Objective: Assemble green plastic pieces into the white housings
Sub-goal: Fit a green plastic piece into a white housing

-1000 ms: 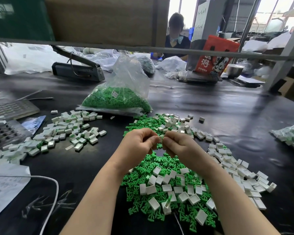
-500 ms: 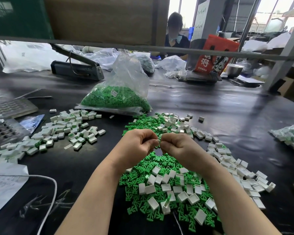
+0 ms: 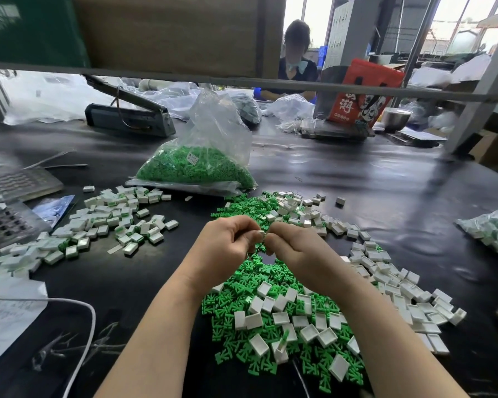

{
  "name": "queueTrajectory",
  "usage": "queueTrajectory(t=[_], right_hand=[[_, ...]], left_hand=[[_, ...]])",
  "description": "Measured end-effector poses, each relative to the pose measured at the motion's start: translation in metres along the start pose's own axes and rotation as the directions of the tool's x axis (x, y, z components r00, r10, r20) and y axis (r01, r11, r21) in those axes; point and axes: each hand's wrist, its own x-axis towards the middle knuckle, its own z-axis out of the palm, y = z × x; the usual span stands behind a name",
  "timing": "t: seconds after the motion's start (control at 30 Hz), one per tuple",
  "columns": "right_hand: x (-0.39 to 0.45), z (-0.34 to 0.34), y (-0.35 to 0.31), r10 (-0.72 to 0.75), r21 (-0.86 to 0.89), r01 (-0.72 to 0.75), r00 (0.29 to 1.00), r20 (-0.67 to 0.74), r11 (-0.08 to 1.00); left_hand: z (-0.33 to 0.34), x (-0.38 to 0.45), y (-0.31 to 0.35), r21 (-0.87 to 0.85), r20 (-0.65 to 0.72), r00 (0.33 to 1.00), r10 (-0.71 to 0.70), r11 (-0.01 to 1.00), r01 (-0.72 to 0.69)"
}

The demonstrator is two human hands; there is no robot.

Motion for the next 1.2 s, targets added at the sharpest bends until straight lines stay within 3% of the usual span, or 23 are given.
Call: queueTrajectory(t=[0.43, 0.7, 0.87, 1.2], right_hand=[[-0.0016, -0.0059, 0.0051, 0.078, 0.043, -0.083, 0.991, 0.109, 0.996], [0.0009, -0.0038, 0.0046, 0.102, -0.092, -0.091, 0.987, 0.124, 0.992], [0.0008, -0.001, 0.0047, 0.072, -0.079, -0.065, 0.993, 0.091, 0.995], [-0.0004, 0.0012, 0.005, 0.069, -0.089, -0.058, 0.989, 0.127, 0.994]], left_hand=[[-0.0046, -0.0016, -0.0002, -0.049, 0.135, 0.99, -0.034, 0.998, 0.041], [-0.0031, -0.0024, 0.0021, 0.008, 0.129, 0.991, -0.039, 0.999, 0.038], [-0.0018, -0.0023, 0.0019, 0.003, 0.078, 0.996, -0.047, 0.999, 0.047], [0.0002, -0.0035, 0.0004, 0.056, 0.153, 0.987, -0.045, 0.998, 0.037]])
